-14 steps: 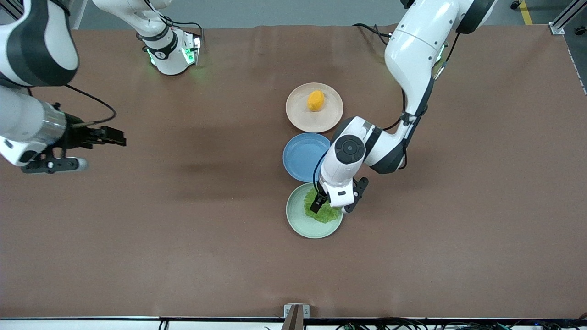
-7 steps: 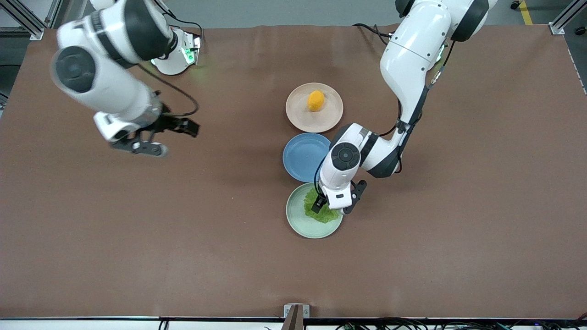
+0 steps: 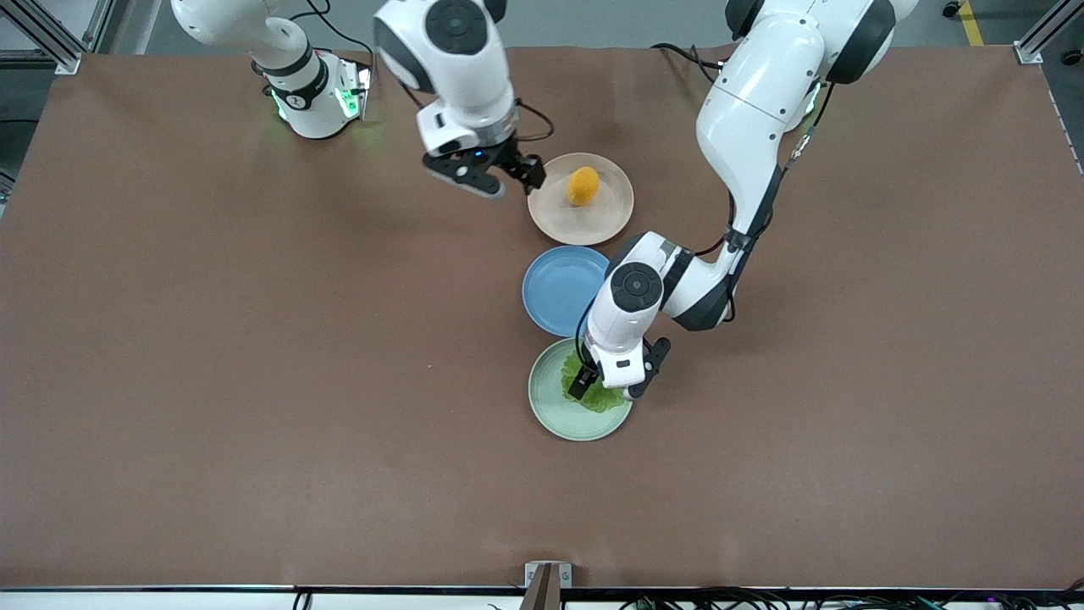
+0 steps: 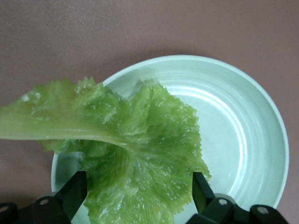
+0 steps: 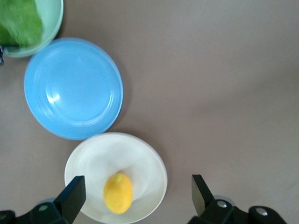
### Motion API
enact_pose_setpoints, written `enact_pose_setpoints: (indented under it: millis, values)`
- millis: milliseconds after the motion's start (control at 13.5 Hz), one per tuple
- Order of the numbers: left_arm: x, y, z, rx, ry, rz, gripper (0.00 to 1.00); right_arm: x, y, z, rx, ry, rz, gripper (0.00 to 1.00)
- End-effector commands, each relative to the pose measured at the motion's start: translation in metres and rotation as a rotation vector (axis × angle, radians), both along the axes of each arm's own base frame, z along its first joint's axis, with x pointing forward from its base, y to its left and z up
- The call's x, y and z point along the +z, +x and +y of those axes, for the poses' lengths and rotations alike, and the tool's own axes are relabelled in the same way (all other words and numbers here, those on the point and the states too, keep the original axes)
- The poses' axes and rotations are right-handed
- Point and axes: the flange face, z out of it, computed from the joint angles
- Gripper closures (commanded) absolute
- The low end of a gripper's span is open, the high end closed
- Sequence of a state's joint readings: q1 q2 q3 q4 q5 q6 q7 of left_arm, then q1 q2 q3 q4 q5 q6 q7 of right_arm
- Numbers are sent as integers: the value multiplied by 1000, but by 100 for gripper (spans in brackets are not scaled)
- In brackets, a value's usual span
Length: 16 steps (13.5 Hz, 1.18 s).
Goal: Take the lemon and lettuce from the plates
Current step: 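Grasp the lettuce with the left gripper while the right gripper reaches the lemon, then lift the lettuce and lemon off their plates and carry them outward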
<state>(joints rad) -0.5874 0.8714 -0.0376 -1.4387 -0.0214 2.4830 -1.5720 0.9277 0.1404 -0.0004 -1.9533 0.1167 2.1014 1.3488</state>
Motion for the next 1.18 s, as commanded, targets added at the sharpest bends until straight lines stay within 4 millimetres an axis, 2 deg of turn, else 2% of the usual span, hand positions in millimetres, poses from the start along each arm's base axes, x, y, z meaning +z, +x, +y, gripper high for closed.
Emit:
enact_pose_setpoints:
  millis: [0, 222, 443, 517, 739, 886, 1034, 1108]
  values:
    - [0, 2, -4, -7, 6, -22, 9, -43, -34, 37, -36, -18, -22, 0]
    - [0, 2, -4, -3, 4, -20, 37, -110, -69, 79, -60, -23, -93, 0]
    - [1, 2, -4, -3, 4, -20, 55, -156, -77, 110, -64, -19, -136, 0]
    - [1, 2, -4, -2, 3, -19, 63, -166, -77, 116, -66, -27, -141, 0]
    - [5, 3, -3, 2, -2, -21, 79, -185, -97, 124, -33, -51, -140, 0]
    - [10, 4, -4, 4, -5, -21, 86, -195, -106, 126, -26, -61, -145, 1]
    - [20, 5, -1, 8, -4, -18, 93, -201, -113, 131, -25, -45, -151, 6]
    - [30, 5, 1, 11, -2, -13, 93, -206, -115, 131, -25, -42, -150, 12]
